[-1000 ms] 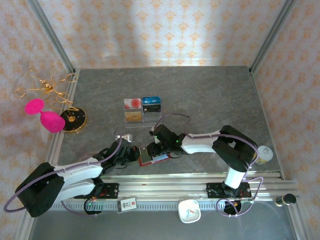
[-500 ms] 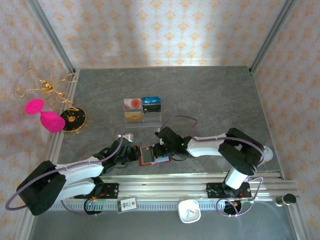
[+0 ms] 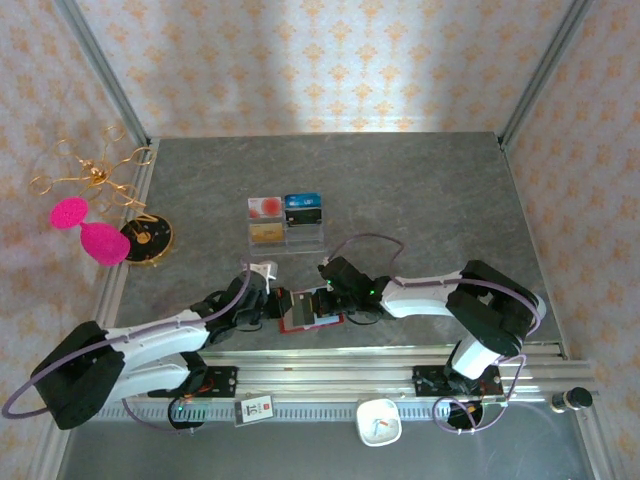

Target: Take the credit cards out of the card holder

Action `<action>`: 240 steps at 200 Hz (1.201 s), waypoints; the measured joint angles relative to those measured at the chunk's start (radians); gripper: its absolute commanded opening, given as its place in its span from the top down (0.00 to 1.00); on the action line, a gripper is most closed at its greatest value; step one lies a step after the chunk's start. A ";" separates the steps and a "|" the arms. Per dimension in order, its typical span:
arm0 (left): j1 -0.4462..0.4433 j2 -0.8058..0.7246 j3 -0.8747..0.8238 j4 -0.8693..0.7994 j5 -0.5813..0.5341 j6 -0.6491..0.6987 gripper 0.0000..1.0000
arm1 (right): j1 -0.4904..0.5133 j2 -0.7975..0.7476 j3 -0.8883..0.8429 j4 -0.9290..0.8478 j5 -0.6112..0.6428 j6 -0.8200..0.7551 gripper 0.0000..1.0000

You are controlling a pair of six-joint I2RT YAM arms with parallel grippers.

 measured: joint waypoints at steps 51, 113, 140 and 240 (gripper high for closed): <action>-0.008 0.093 -0.001 0.012 0.000 0.000 1.00 | 0.000 -0.006 -0.003 0.018 -0.006 0.003 0.72; -0.016 0.158 0.000 0.095 0.000 0.000 1.00 | -0.002 0.003 -0.003 0.018 -0.010 0.003 0.81; -0.020 0.163 0.000 0.101 -0.002 0.000 1.00 | -0.003 0.004 -0.003 0.017 -0.009 0.008 0.75; -0.033 0.142 -0.002 0.084 -0.004 0.000 1.00 | -0.040 0.024 -0.022 0.079 -0.098 0.054 0.84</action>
